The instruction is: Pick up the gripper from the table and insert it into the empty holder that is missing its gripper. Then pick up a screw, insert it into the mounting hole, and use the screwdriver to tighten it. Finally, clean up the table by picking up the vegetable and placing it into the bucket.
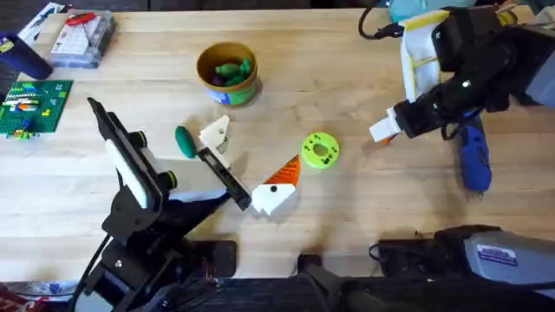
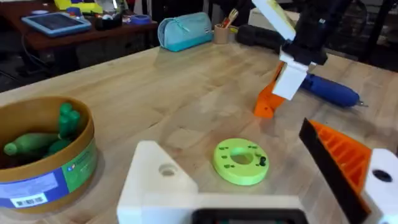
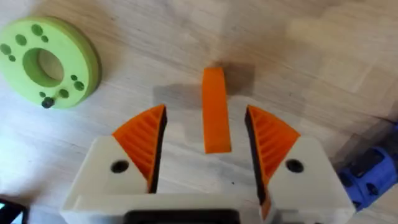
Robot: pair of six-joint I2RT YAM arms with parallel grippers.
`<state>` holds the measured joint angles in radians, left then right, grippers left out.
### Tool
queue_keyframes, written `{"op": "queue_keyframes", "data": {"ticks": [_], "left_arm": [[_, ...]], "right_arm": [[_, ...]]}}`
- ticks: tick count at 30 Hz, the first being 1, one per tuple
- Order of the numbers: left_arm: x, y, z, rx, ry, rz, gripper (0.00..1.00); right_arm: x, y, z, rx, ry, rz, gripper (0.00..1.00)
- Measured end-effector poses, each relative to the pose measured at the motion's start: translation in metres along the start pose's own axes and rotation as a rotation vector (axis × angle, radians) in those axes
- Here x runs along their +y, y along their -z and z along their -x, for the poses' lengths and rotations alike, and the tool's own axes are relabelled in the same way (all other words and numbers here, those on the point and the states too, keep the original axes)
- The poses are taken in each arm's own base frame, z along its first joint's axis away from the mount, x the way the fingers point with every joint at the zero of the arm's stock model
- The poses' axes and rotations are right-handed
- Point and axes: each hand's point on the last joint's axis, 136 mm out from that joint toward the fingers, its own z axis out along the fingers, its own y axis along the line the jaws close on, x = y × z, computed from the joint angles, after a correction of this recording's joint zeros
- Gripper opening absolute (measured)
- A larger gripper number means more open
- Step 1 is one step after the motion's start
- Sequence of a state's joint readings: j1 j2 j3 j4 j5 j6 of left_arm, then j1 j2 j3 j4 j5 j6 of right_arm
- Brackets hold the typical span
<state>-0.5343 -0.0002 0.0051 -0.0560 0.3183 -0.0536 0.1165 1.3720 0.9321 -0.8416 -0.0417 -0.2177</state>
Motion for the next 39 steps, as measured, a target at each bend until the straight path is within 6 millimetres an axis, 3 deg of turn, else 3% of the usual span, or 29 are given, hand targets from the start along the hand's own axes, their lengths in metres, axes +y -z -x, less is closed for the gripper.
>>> {"op": "queue_keyframes", "data": {"ticks": [5,11,13,15,22,28,33,39], "left_arm": [[0.000,0.000,0.000,0.000,0.000,0.000,0.990],[0.000,0.000,0.000,0.000,0.000,0.000,0.990],[0.000,0.000,0.000,0.000,0.000,0.000,0.990],[0.000,0.000,0.000,0.000,0.000,0.000,0.990],[0.000,0.000,0.000,0.000,0.000,0.000,0.990],[0.000,0.000,0.000,0.000,0.000,0.000,0.990],[0.000,0.000,0.000,0.000,0.000,0.000,0.990],[0.000,0.000,0.000,0.000,0.000,0.000,0.990]], "right_arm": [[-0.004,0.000,-0.002,0.008,0.003,-0.026,0.569],[-0.007,0.000,0.000,0.004,0.008,-0.041,0.281],[-0.008,0.000,0.001,-0.003,0.010,-0.044,0.094],[-0.008,0.000,0.004,-0.012,0.009,-0.046,0.015],[-0.008,0.005,0.001,0.006,0.003,-0.044,0.010],[-0.007,0.041,0.019,-0.053,-0.057,-0.042,0.008],[0.011,0.078,0.041,-0.185,-0.072,0.052,0.008],[0.045,0.097,0.050,-0.262,-0.054,0.244,0.008]]}}
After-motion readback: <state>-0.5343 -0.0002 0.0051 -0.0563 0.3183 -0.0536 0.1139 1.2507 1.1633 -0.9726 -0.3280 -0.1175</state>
